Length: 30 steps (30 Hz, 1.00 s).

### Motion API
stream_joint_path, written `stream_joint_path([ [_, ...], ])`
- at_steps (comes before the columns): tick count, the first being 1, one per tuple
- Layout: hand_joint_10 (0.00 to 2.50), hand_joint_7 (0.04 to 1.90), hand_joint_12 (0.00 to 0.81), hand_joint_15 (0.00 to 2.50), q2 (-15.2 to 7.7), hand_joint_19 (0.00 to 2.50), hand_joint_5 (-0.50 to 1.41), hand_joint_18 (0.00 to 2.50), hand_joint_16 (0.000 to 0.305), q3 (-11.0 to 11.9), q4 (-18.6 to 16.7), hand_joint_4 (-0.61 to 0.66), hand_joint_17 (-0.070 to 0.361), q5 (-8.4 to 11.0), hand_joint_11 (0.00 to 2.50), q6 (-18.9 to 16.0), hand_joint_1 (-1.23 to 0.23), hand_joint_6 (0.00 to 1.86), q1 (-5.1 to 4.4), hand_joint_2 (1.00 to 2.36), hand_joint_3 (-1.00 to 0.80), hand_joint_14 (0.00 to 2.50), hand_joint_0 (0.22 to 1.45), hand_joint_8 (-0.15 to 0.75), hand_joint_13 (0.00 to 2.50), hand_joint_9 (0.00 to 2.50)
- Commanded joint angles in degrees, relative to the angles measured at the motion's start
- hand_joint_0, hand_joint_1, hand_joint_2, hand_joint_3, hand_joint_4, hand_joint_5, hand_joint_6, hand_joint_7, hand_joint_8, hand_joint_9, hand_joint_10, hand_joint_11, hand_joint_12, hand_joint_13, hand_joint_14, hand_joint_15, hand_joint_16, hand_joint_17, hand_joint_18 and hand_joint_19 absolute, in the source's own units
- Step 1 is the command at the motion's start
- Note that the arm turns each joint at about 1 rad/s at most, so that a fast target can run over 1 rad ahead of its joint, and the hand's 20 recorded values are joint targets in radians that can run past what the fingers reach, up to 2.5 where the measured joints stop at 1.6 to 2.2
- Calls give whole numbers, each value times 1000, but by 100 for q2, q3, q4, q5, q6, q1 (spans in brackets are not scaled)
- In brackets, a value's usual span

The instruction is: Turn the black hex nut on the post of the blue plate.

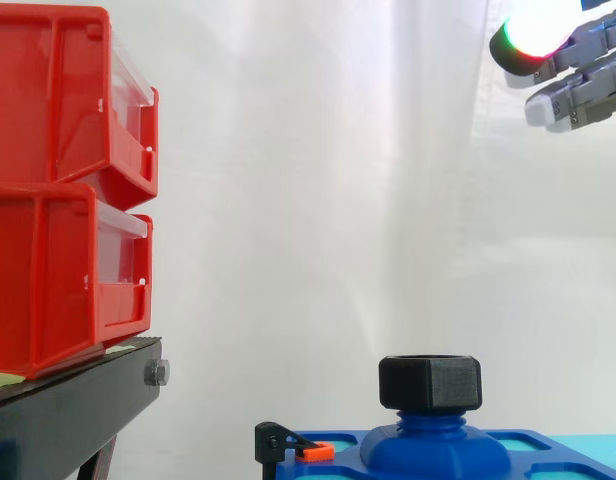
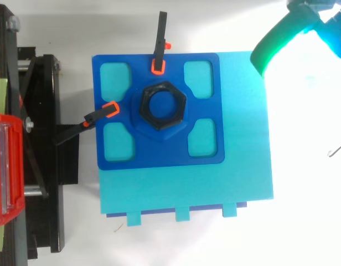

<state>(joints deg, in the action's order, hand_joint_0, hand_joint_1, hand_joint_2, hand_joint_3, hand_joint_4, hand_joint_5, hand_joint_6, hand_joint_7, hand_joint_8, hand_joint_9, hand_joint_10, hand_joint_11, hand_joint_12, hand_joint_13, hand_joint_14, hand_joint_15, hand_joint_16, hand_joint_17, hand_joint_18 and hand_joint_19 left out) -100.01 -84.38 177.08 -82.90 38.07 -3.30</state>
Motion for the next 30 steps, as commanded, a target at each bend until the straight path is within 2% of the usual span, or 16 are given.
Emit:
stream_joint_path([
  [1,0,633,304,41,-9,104,-237,55,60,0,-77,106,135,2,0,157,-422,501,-31,1000,-500,1,479,174,289,221],
  [4,0,633,305,34,-9,103,-237,58,60,0,-227,106,135,28,0,341,-421,501,-75,1000,-500,1,479,175,291,220],
  [9,0,636,308,32,-238,104,-237,58,60,0,-244,106,135,89,0,623,-419,501,-127,1000,-500,1,480,176,292,220],
  [17,0,637,321,0,-475,80,-238,8,59,44,-446,106,132,89,0,658,-414,501,-189,1000,-500,0,479,176,203,209],
  [18,0,633,324,0,-598,69,-237,0,58,44,-587,108,131,107,0,711,-413,501,-215,1000,-500,0,479,176,192,202],
  [21,0,638,329,0,-651,24,-238,0,58,115,-701,108,131,177,0,798,-410,501,-242,1000,-500,0,478,175,114,177],
  [22,0,651,325,0,-783,41,-242,0,57,141,-780,103,129,221,0,922,-390,501,-268,1000,-500,0,478,169,77,145],
  [24,0,651,324,0,-853,20,-242,0,58,194,-789,104,131,248,0,992,-389,501,-277,1000,-500,0,478,168,55,131],
  [26,0,654,326,0,-1029,21,-242,0,58,282,-816,104,131,248,0,1106,-388,501,-294,1000,-500,0,478,167,41,124],
  [28,0,653,327,0,-1205,15,-242,0,58,449,-807,104,130,239,0,1159,-388,501,-294,1000,-500,0,477,168,32,120],
  [30,0,655,327,0,-1275,6,-241,0,58,536,-798,104,129,230,0,1185,-387,501,-294,1000,-500,0,477,168,26,117],
])
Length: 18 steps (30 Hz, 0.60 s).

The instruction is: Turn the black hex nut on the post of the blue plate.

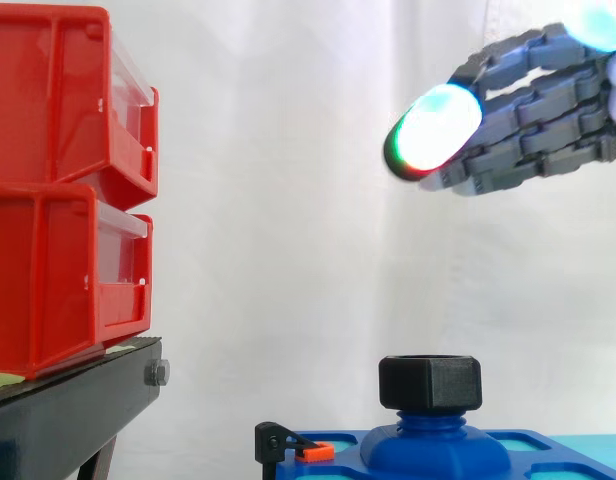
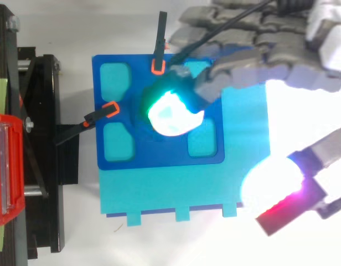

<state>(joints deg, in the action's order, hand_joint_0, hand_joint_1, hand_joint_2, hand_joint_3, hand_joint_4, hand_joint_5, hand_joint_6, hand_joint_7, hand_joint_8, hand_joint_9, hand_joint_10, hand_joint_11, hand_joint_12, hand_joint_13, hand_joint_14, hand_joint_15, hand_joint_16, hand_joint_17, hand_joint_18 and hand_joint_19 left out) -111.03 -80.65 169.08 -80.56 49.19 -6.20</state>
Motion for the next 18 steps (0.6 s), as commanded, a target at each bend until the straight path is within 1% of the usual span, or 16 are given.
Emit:
stream_joint_path([
  [1,0,654,327,0,-253,12,-241,0,57,216,-25,105,129,-4,0,109,-386,501,-13,1000,-500,0,478,168,25,117],
  [3,0,657,328,0,-332,5,-241,0,58,313,-25,107,130,-4,0,179,-386,501,-13,1000,-500,0,477,168,21,111],
  [5,0,654,329,0,-472,7,-241,0,58,410,-16,108,131,14,0,276,-385,501,-22,1000,-500,0,477,167,19,108],
  [6,0,656,329,0,-560,13,-240,0,58,533,19,108,130,14,0,346,-382,501,-31,1000,-500,0,477,167,18,109],
  [8,0,660,329,0,-701,11,-240,0,58,665,90,110,130,-4,0,434,-381,501,-31,1000,-500,0,477,169,17,107],
  [9,0,659,329,0,-850,9,-240,0,58,849,195,110,130,-4,0,478,-380,502,-31,1000,-500,0,477,169,17,107],
  [11,0,659,329,0,-982,11,-239,0,58,1043,371,112,130,-13,0,495,-378,502,-31,1000,-500,0,477,169,16,106],
  [13,0,664,329,0,-1017,12,-239,0,58,1069,406,112,130,5,0,539,-375,501,-39,1000,-500,0,477,169,15,106],
  [16,0,662,330,0,-1017,5,-239,0,58,1060,353,113,130,14,0,733,-372,501,-74,1000,-500,0,477,169,15,105],
  [17,0,666,330,0,-1017,5,-239,0,58,1069,353,112,130,14,0,847,-373,501,-92,1000,-500,0,477,169,14,106],
  [18,0,667,331,0,-1017,5,-239,0,58,1069,345,113,130,14,0,900,-372,501,-92,1000,-500,0,477,170,14,106],
])
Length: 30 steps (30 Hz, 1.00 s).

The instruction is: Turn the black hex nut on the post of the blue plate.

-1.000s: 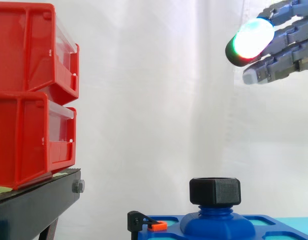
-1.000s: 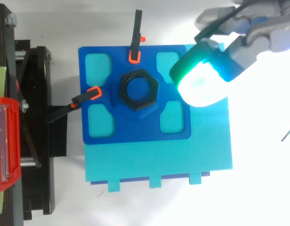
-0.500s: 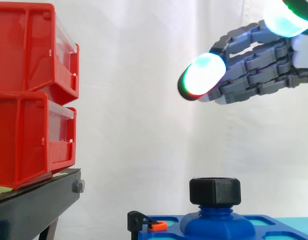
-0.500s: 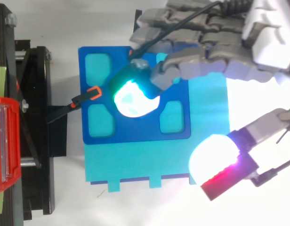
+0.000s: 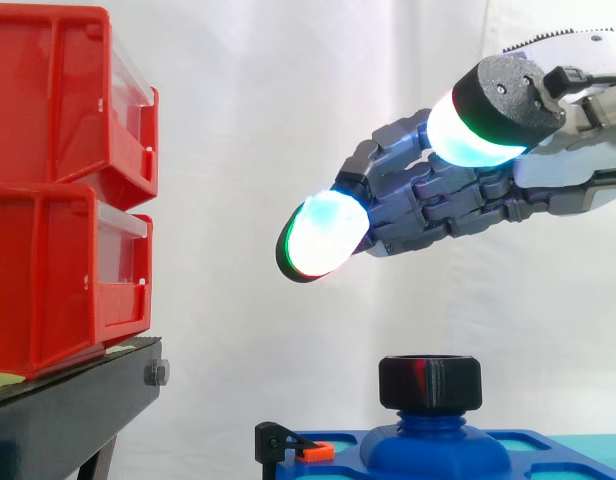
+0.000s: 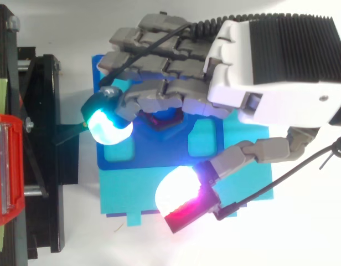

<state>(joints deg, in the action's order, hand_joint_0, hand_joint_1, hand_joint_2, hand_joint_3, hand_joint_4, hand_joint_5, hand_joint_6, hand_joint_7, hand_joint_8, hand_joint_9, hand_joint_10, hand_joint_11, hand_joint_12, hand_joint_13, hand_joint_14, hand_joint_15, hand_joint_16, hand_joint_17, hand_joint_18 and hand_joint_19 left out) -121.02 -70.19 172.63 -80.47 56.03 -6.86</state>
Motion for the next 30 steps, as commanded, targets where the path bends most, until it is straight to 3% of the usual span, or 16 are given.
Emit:
stream_joint_path([
  [1,0,667,331,0,-18,5,-239,0,58,23,-1,114,130,5,0,277,-371,501,-34,1000,-500,0,477,170,13,106],
  [9,0,672,332,0,-27,6,-238,0,58,14,-10,116,131,146,0,575,-366,501,-140,1000,-500,0,477,172,10,104],
  [12,0,673,332,0,-211,0,-238,0,58,58,69,116,131,119,0,611,-365,502,-184,1000,-500,0,477,173,10,104],
  [21,0,675,333,0,-264,5,-237,0,58,49,316,118,131,5,0,786,-363,502,-175,1000,-500,0,478,177,16,106],
  [30,0,677,333,0,-264,11,-236,0,58,67,324,118,131,40,0,1314,-362,502,-149,1000,-500,0,478,177,28,107],
])
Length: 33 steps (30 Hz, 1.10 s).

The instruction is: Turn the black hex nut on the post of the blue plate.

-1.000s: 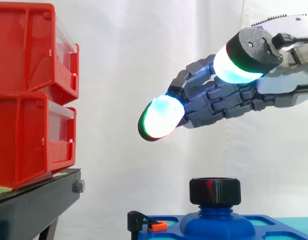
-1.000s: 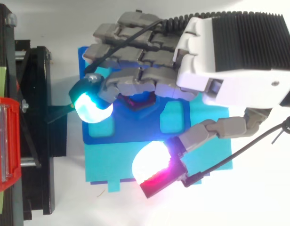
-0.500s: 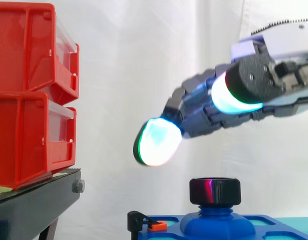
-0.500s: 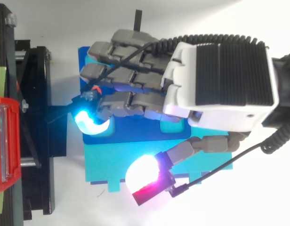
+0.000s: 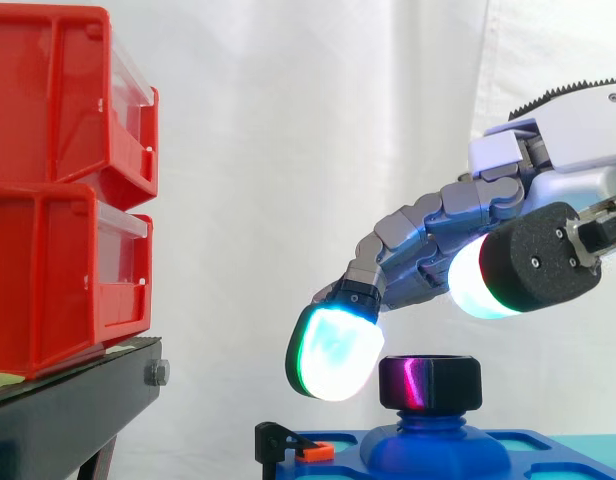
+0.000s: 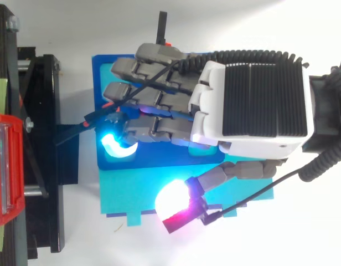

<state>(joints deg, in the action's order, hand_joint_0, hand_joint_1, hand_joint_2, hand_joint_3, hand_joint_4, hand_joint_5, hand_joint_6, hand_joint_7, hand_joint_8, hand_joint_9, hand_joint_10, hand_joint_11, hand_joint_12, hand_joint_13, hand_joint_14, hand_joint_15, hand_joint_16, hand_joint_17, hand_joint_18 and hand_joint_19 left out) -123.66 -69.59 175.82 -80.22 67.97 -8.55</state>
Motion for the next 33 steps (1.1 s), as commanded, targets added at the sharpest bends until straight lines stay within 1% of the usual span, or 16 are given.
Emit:
stream_joint_path([
  [1,0,680,333,0,0,21,-235,0,58,7,5,118,131,15,0,120,-362,502,20,1000,-500,0,478,177,30,107],
  [6,0,680,333,0,0,23,-235,0,58,25,5,120,132,-11,0,111,-362,502,56,1000,-500,0,478,178,34,109],
  [8,0,679,333,0,0,22,-235,0,59,86,49,121,132,-11,0,111,-362,502,64,1000,-500,0,478,179,34,110],
  [9,0,680,332,0,0,22,-235,0,59,148,163,120,132,-20,0,111,-362,502,82,1000,-500,0,478,179,35,110],
  [11,0,682,332,0,0,21,-235,0,59,201,321,120,132,-20,0,111,-361,502,91,1000,-500,0,479,179,38,111],
  [15,0,682,334,0,0,21,-235,0,58,271,541,121,131,-20,0,111,-361,502,117,1000,-500,0,478,180,44,113],
  [21,0,682,334,0,0,26,-234,0,58,271,778,123,131,-20,0,111,-358,502,179,1000,-500,0,479,181,47,116],
  [25,0,683,334,0,0,22,-234,0,59,271,892,123,132,-20,0,120,-358,502,196,1000,-500,0,478,182,51,118],
  [33,0,683,333,0,0,26,-233,0,58,271,989,122,131,-29,0,111,-357,502,275,1000,-500,0,479,183,56,120],
])
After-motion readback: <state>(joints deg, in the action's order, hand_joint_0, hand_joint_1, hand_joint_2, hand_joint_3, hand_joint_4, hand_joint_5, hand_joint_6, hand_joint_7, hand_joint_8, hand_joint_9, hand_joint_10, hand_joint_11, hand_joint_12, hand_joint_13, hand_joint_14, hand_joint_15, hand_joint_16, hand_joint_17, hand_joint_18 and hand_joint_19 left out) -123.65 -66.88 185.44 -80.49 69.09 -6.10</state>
